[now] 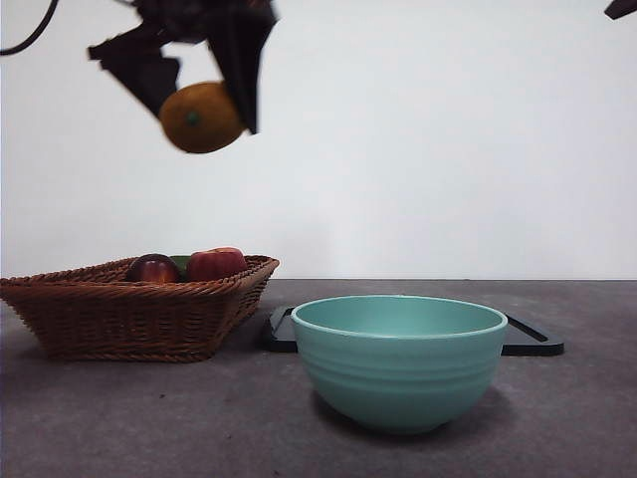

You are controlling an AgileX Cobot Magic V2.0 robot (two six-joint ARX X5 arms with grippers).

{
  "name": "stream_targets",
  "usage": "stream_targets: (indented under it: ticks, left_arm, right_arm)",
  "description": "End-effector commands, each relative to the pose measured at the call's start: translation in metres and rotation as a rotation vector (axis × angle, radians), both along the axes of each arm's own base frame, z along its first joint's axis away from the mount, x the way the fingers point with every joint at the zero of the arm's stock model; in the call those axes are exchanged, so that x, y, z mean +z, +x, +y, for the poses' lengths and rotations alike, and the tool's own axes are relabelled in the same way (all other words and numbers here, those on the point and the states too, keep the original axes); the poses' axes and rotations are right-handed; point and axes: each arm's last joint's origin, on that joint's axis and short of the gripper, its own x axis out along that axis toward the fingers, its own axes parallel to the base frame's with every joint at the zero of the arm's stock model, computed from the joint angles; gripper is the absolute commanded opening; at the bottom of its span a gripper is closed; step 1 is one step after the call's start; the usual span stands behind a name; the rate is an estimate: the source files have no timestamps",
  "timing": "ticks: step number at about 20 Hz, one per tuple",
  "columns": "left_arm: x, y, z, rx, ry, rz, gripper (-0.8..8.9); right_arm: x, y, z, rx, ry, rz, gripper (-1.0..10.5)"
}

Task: Pick up the wifruite, put it on the bowl, pick up the plate, put it on desk

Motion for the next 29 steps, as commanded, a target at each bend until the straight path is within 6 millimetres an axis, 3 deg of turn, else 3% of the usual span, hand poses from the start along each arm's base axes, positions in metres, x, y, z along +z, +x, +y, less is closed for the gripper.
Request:
stream_targets:
  ticks: [1,6,11,15,19,24,29]
  left_arm:
    - [-0.005,-0.011,-0.023,-0.087,0.019,0.017,2.44]
    - [-0.010,-0.040,-0.066,-0.235,0.001,-0.005,2.44]
    - [-0.021,-0.055,-0.091,-0.313,0.009,0.003,2.44]
    - [-0.044,-0.055,-0.110,-0.345,0.040,0.034,2.44]
    - [-0.079,-0.050,-0.131,-0.367,0.091,0.081,2.44]
    - [-0.119,-0.044,-0.148,-0.395,0.145,0.125,2.44]
    - [-0.142,-0.041,-0.153,-0.409,0.183,0.157,2.44]
  right_arm:
    - [0.004,-0.006,-0.001,0.007,-0.005,0.005,5.3]
    - [0.008,-0.020,-0.006,0.007,0.004,-0.017,5.3]
    - [0.010,-0.042,-0.014,0.005,0.013,-0.025,5.3]
    - [0.013,-0.062,-0.021,0.005,0.027,-0.062,5.3]
    - [0.012,-0.077,-0.026,-0.004,0.043,-0.065,5.3]
    - [0.013,-0.082,-0.028,-0.004,0.050,-0.082,5.3]
    - [0.013,-0.082,-0.028,-0.004,0.049,-0.082,5.3]
